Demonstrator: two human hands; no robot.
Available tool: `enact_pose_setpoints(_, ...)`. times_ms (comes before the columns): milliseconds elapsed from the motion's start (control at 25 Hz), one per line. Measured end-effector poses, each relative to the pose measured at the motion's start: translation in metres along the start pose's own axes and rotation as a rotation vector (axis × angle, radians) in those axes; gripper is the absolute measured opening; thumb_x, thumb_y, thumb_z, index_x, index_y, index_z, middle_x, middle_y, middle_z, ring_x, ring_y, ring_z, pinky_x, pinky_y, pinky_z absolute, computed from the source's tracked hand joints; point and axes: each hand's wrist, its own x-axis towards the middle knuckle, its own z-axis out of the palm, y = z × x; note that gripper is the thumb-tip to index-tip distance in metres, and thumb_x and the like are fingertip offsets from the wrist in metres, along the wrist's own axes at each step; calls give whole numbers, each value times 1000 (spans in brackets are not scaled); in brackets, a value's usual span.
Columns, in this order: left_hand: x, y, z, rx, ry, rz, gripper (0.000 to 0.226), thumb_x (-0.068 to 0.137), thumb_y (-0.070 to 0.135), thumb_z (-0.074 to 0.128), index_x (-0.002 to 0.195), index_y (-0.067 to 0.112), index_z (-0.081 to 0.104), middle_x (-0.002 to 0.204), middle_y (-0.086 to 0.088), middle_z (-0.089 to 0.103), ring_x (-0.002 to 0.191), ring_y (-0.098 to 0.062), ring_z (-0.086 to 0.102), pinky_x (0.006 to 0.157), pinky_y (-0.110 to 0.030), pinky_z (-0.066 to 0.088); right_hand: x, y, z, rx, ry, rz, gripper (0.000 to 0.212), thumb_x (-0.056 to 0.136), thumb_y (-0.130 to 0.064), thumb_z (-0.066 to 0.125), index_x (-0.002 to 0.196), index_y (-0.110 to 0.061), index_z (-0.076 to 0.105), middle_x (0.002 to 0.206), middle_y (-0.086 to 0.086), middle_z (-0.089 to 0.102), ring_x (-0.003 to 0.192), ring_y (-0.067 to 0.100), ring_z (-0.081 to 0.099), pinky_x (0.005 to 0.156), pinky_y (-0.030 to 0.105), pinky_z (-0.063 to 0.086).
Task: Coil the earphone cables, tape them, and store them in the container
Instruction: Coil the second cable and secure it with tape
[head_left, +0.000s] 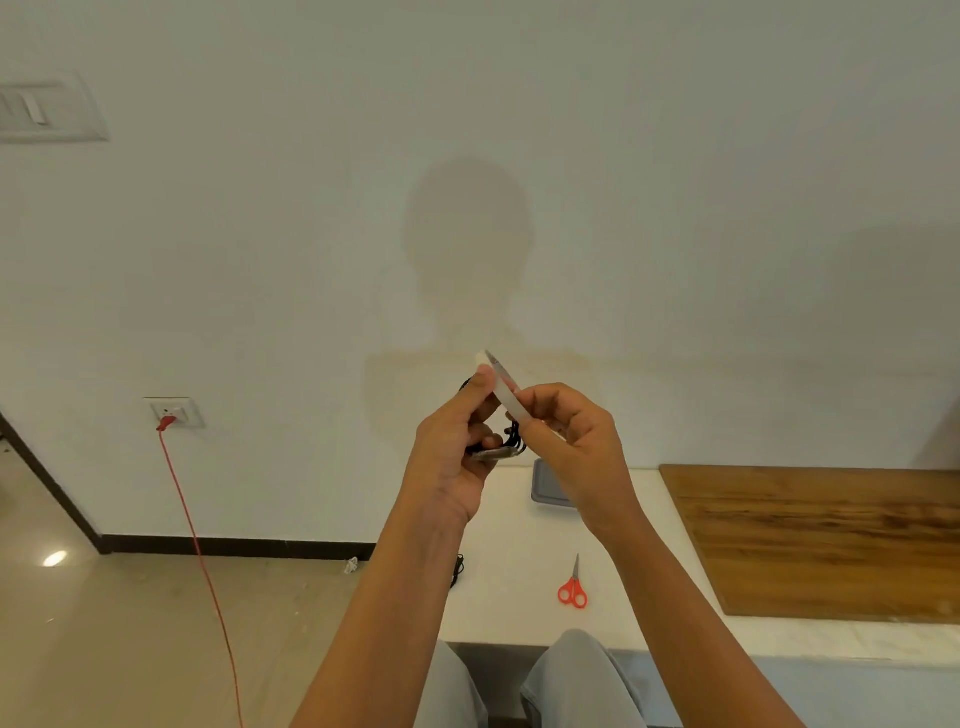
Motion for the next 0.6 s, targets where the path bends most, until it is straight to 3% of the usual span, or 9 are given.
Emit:
enact_pose_setpoints(160,0,-4,-5,137,15,55,25,76,38,74,87,16,77,79,0,66,41,-7,41,45,-19,46,1,2,-3,-18,57,30,6,88,-9,64,86,-12,69,80,7,70,79,22,64,79,35,53)
enact_pose_setpoints(280,-4,-13,-6,305,5,161,21,66,40,77,77,22,78,69,8,68,49,-7,47,56,-23,50,5,-2,-2,39,78,85,6,87,-16,68,83,-12,70,80,11,69,81,32,64,78,42,54)
enact_pose_setpoints(440,-2,-12,-5,251,60,151,9,77,32,77,75,23,79,63,9,68,46,-5,46,53,-22,48,5,-7,2,62,43,85,9,85,-24,71,84,-15,71,81,8,71,76,20,65,75,32,54)
enact_pose_setpoints(520,0,-10,-5,177,76,89,17,79,32,75,84,16,78,76,2,74,43,-6,40,47,-19,45,5,-5,1,45,24,82,3,86,-18,69,85,-18,71,81,4,72,78,18,65,75,28,54)
enact_pose_setpoints(600,0,-6,-7,77,71,19,24,80,32,74,91,10,75,89,-3,76,40,-6,37,43,-18,42,3,0,0,-7,4,84,9,87,-9,65,88,-16,70,83,4,72,82,21,66,76,26,54)
